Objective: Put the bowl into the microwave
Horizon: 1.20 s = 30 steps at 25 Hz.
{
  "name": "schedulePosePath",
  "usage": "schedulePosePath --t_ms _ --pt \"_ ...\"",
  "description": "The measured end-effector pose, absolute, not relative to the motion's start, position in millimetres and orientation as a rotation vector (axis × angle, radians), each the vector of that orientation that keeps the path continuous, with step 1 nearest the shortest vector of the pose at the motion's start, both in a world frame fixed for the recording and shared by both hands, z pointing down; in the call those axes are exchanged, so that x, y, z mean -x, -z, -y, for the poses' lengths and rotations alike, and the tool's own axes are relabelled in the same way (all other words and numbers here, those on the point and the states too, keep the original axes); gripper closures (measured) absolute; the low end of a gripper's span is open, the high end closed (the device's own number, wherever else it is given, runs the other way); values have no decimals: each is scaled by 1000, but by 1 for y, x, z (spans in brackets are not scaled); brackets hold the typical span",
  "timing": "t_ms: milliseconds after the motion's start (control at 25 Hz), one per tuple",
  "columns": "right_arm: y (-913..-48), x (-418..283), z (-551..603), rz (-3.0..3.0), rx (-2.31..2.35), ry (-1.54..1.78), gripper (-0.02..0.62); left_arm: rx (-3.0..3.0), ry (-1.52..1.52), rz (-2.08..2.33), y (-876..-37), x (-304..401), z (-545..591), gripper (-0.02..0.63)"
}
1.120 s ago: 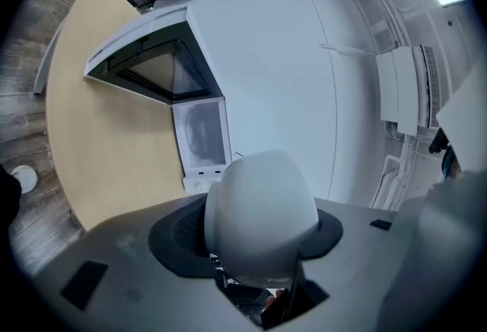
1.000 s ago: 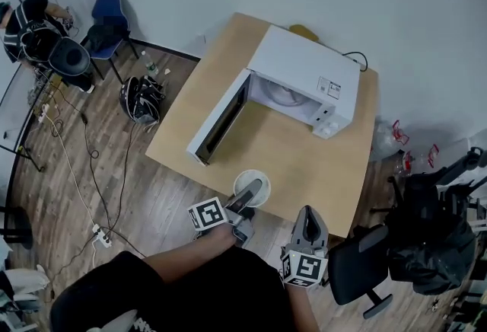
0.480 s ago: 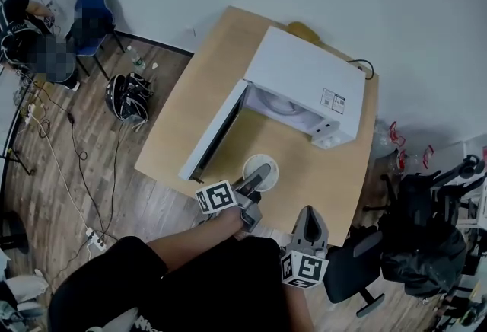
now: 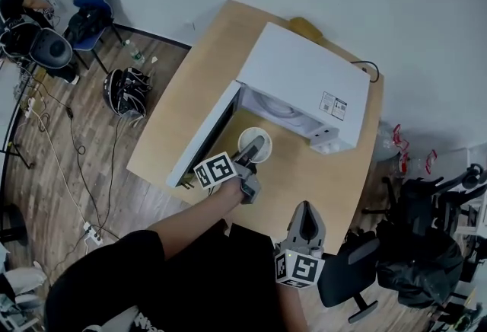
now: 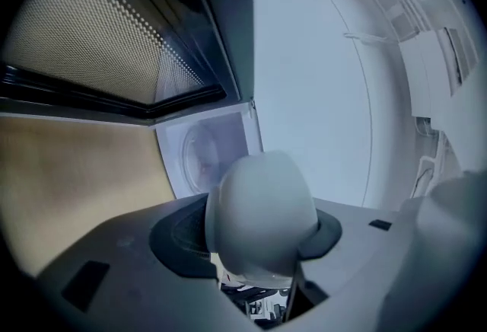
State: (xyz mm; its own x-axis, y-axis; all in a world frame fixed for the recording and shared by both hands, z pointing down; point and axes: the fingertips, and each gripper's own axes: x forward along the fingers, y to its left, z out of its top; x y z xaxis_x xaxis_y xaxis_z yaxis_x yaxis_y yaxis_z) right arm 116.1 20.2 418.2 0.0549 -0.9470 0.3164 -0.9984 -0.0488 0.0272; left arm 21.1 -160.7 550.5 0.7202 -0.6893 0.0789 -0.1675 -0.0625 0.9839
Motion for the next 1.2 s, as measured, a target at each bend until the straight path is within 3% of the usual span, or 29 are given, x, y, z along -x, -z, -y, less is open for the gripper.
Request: schedulePosePath --t_ms 1200 --pt "-497 -196 22 1939 -2005 -575 535 -1508 395 849 -666 -104 302 385"
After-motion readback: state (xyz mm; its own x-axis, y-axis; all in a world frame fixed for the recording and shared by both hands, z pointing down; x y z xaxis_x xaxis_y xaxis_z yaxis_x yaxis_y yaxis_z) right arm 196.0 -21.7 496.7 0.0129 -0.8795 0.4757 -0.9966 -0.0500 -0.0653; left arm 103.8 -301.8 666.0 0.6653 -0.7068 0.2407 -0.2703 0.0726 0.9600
